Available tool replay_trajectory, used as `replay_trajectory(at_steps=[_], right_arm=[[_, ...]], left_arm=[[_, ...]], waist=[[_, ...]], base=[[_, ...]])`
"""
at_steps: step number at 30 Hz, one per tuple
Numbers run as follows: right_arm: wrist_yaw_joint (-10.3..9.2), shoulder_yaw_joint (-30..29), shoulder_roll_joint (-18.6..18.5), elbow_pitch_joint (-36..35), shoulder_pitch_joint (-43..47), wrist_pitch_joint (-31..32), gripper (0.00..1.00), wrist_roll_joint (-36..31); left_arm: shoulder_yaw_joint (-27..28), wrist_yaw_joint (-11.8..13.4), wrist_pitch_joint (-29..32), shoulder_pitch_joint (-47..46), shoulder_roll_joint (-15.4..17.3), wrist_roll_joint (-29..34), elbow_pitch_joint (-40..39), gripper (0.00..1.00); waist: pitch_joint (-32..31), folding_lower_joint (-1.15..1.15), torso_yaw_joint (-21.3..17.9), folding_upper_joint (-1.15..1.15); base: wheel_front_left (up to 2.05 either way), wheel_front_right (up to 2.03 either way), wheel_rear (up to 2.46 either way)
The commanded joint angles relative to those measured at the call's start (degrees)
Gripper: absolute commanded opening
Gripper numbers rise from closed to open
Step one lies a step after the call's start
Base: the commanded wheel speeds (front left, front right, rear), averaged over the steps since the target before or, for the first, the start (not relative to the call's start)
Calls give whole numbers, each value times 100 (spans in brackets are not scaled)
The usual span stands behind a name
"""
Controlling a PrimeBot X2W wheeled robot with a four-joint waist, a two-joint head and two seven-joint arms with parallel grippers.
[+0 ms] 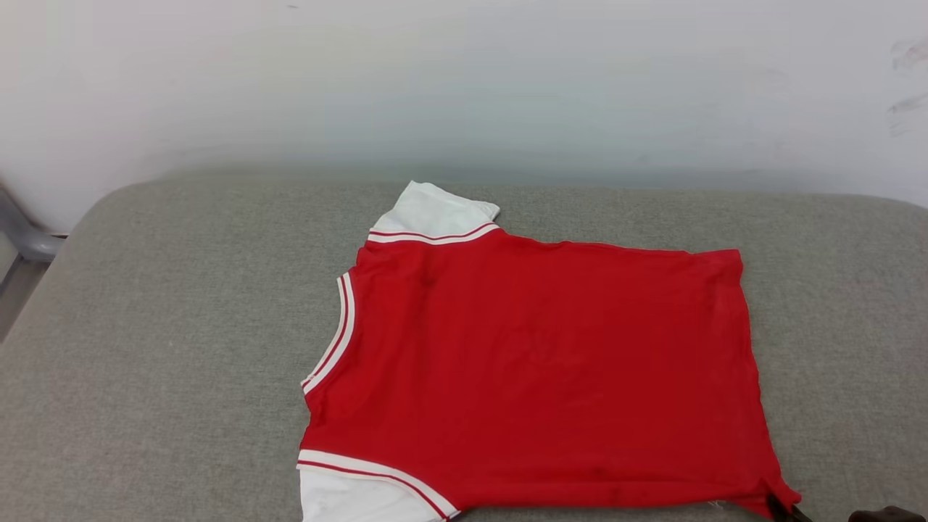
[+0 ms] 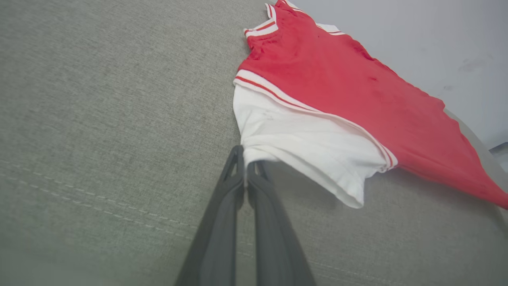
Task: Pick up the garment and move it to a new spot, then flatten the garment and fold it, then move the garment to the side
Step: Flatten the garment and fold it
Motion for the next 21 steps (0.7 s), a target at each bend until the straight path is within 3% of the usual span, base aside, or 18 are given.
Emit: replay_trajectory(at_steps=[1, 14, 21], right_arm=[[-11, -120, 51, -114, 143, 32, 0, -55], [-10, -456, 378, -569, -1, 190, 0, -168], [-10, -506, 474, -719, -282, 327, 0, -209]], left_arm=[[-46, 23, -9, 40, -2, -1, -31, 0], [-157, -75, -13, -690, 324, 266, -73, 0], [-254, -126, 124, -1371, 726, 418, -84, 0]], waist=[[-10, 1, 51, 0], [-35, 1, 30, 0], [106, 1, -125, 0]], base=[[0, 0, 0], [0, 0, 0], [0, 0, 0]])
